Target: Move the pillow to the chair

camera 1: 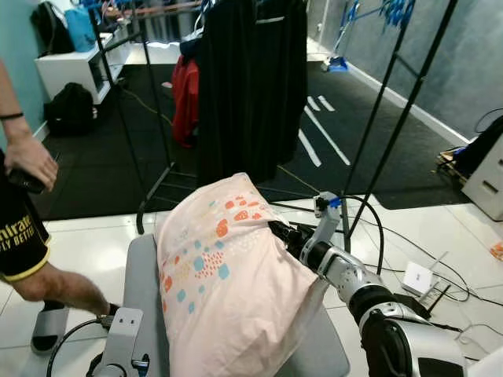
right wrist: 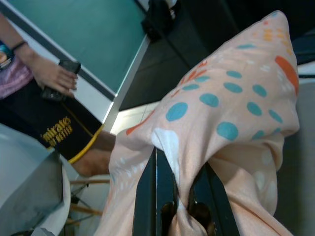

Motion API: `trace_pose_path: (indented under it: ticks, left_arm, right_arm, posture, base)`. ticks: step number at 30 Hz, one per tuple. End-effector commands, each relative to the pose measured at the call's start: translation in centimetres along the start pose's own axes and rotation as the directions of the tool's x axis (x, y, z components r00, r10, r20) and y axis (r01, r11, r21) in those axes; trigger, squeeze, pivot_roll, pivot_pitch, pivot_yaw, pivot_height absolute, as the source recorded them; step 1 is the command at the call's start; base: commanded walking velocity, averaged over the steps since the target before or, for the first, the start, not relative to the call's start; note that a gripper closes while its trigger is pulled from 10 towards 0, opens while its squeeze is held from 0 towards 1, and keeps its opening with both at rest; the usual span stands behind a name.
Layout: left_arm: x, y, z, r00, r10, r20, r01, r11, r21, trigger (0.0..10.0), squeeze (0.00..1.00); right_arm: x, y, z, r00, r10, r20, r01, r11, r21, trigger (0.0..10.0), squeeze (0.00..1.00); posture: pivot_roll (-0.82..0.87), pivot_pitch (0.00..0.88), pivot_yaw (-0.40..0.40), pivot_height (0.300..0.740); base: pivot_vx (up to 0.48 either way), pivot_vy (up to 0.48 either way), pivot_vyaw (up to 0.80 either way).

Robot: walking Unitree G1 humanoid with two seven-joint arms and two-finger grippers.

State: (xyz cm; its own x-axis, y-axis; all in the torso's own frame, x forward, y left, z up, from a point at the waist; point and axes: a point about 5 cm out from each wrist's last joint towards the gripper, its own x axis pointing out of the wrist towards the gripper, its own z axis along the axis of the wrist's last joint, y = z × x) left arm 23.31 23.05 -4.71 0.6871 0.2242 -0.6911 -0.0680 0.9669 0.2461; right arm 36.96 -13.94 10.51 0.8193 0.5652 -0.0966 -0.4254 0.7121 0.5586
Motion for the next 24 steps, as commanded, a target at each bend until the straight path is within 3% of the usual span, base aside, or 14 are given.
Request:
trace_pose_path:
  ticks: [1, 8, 17, 24]
  left_arm:
    - [-0.08, -0.27, -0.47, 1.000, -0.010, -0.018, 0.010, 1.000, 0.009, 10.0, 0.00]
    - [-0.06, -0.27, -0.34, 1.000, -0.008, -0.013, 0.008, 1.000, 0.001, 10.0, 0.00]
    - [-0.06, -0.24, -0.57, 0.999, -0.008, -0.037, 0.008, 1.000, -0.012, 10.0, 0.00]
    - [-0.07, -0.25, -0.44, 1.000, -0.013, -0.017, 0.013, 1.000, 0.000, 10.0, 0.00]
  right_arm:
    - [0.16, 0.27, 1.94, 0.997, 0.025, 0.079, -0.023, 1.000, -0.020, 10.0, 0.00]
    - [0.19, 0.33, 2.20, 0.996, 0.029, 0.086, -0.028, 0.999, -0.021, 10.0, 0.00]
    - [0.19, 0.33, 2.16, 0.996, 0.029, 0.082, -0.026, 0.999, -0.029, 10.0, 0.00]
    - [-0.06, -0.28, 2.02, 0.996, -0.042, 0.083, 0.046, 0.998, -0.049, 10.0, 0.00]
  posture:
    - [-0.04, 0.000, -0.058, 0.699]
    - [-0.05, 0.002, -0.056, 0.723]
    - [-0.05, 0.003, -0.055, 0.740]
    - [-0.05, 0.000, -0.055, 0.740]
  base:
    - [0.000, 0.000, 0.00]
    - [0.000, 0.000, 0.00]
    - [-0.402, 0.000, 0.00]
    - [0.000, 0.000, 0.00]
